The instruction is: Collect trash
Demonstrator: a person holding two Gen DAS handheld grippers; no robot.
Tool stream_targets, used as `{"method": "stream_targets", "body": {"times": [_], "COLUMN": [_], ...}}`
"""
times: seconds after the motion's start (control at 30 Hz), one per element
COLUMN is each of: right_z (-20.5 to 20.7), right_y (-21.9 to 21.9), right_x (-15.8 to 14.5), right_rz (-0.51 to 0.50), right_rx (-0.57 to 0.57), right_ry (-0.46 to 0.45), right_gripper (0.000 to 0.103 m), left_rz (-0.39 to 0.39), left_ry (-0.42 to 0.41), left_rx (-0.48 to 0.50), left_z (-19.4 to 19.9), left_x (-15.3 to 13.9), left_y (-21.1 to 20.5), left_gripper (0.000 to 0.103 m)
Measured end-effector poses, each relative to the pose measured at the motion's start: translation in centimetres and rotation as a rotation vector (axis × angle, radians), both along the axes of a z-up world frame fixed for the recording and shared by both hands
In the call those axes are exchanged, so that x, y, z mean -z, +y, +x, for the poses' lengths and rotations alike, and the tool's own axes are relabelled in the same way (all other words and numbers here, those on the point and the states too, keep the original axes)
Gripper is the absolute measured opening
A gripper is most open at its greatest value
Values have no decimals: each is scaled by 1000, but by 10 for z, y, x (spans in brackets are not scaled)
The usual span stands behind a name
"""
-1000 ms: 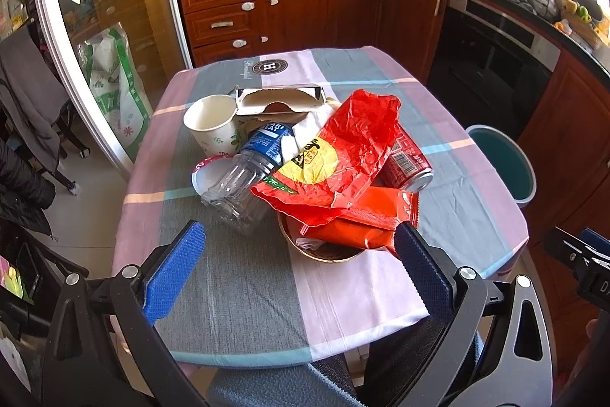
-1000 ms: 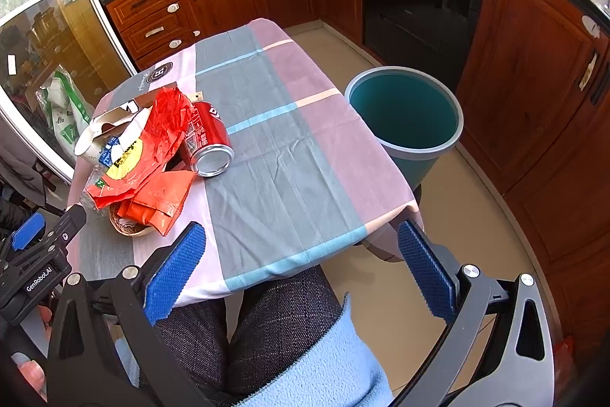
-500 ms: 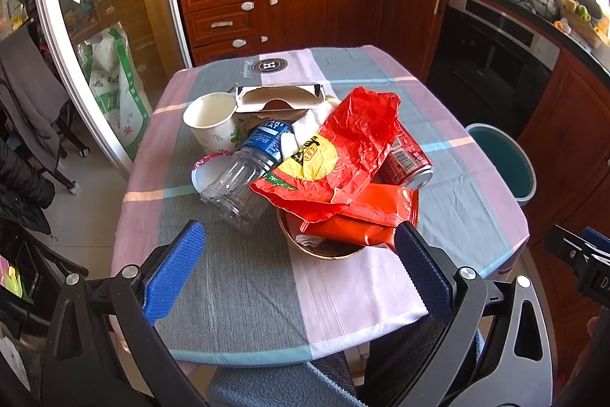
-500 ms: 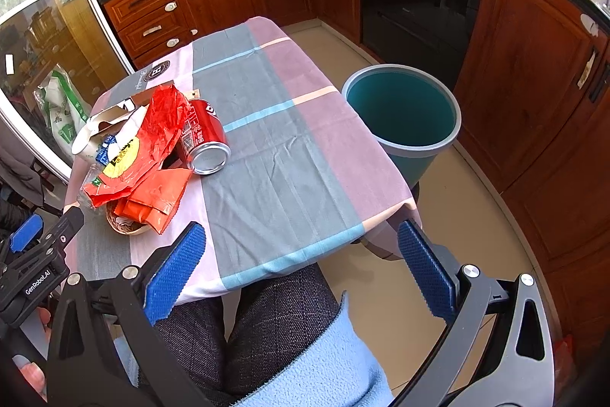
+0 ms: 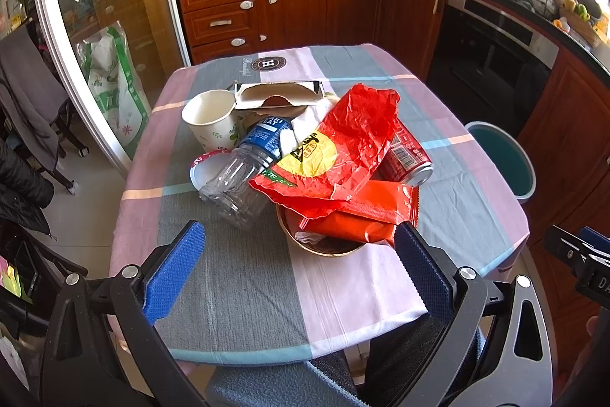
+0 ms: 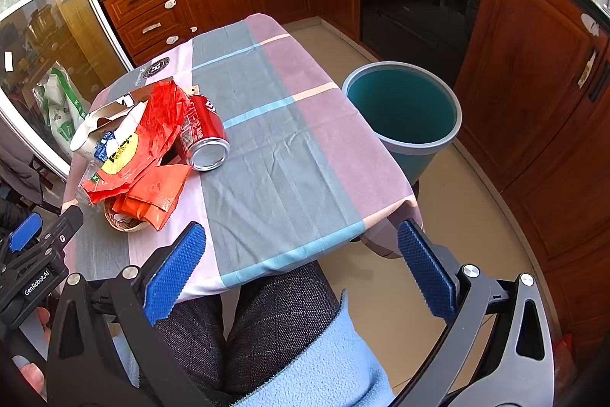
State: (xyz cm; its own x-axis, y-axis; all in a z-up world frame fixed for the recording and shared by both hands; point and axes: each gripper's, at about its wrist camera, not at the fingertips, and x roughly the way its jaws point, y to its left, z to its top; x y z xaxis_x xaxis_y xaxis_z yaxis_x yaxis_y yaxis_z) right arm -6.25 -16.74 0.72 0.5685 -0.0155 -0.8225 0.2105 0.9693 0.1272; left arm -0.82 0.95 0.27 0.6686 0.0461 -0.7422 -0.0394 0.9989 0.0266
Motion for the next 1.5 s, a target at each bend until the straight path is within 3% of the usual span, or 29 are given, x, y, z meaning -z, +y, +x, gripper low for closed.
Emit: {"method": "stream_targets", "body": {"times": [0.73, 0.93, 1.07, 1.3, 1.5], "right_z": [5, 11, 23, 55, 68], "right_y": [13, 23, 36, 68, 70], "right_x": [4, 5, 7, 19, 29], "right_rz": [-28, -44, -32, 28, 41], "right_rx": [-26, -68, -126, -229, -233], "right_ry": [12, -7, -12, 26, 52], "right_gripper": [97, 97, 97, 97, 97], "left_rz": [-32, -6, 23, -43, 82], "left_ry": [33, 18, 44, 58, 64], "left_rx": [5, 13, 70, 205, 329], "left_z": [5, 11, 21, 45, 65], "left_x": [12, 13, 27, 34, 43], "left_y": [6, 20, 34, 41, 10], "left_gripper": [99, 99, 99, 99, 99]}}
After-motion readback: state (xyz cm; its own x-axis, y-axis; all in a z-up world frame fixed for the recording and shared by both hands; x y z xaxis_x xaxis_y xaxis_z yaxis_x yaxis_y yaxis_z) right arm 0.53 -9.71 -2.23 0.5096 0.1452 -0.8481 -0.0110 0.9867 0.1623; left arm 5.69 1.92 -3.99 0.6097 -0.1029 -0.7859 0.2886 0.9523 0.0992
